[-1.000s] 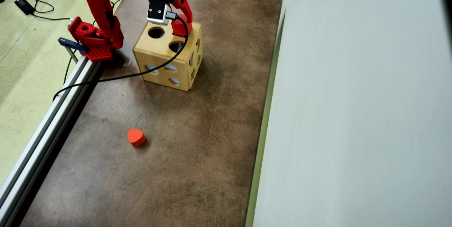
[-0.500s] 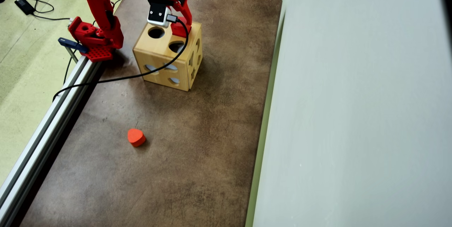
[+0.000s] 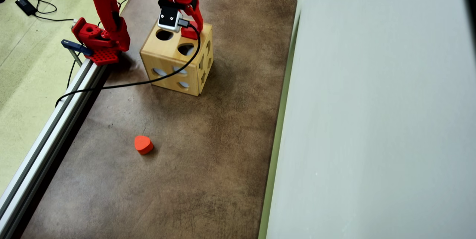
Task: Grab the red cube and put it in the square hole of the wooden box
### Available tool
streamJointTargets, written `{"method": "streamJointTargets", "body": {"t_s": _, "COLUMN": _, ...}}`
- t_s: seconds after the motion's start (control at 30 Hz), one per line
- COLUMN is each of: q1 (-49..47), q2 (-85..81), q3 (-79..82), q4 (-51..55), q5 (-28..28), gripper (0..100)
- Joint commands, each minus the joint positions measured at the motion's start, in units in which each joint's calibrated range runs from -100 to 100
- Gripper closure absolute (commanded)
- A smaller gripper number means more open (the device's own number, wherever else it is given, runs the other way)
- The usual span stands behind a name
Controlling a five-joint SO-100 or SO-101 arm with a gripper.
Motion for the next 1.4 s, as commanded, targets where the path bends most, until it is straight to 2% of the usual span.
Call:
{"method": "streamJointTargets", "body": {"t_s": 0.0, "q1": -0.19, "q2": -0.29, "q3": -0.42, "q4": 0.75, "q5": -0.05, "gripper": 90}}
{"method": "streamJointTargets", "body": {"t_s": 0.1, "q1": -0.26, "q2": -1.14, "q3": -0.24, "q4": 0.99, "q5": -0.05, "gripper": 76}}
{"method": "streamJointTargets", "body": {"t_s": 0.2, "q1": -0.41, "q2": -1.23, "q3": -0.24, "q4": 1.55, "q5": -0.10, "gripper": 68}}
{"method": "streamJointTargets", "body": {"t_s": 0.37, "q1": -0.41, "q2": -1.57, "q3": -1.13, "q4": 2.28, "q5": -0.10, "gripper": 68}}
{"method": "streamJointTargets", "body": {"t_s": 0.47, "q1": -0.34, "q2": -7.26, "q3": -1.13, "q4": 2.36, "q5": -0.05, "gripper": 68}}
{"method": "streamJointTargets", "body": {"t_s": 1.03, "q1": -0.26, "q2": -60.76, "q3": 0.39, "q4": 4.61, "q5": 0.44, "gripper": 68}}
{"method": "streamJointTargets", "body": {"t_s": 1.27, "q1": 0.11, "q2": -83.27, "q3": 12.37, "q4": 4.05, "q5": 0.44, "gripper": 68}}
{"method": "streamJointTargets", "body": {"t_s": 1.37, "q1": 4.05, "q2": -92.01, "q3": 14.97, "q4": 3.89, "q5": 0.49, "gripper": 68}}
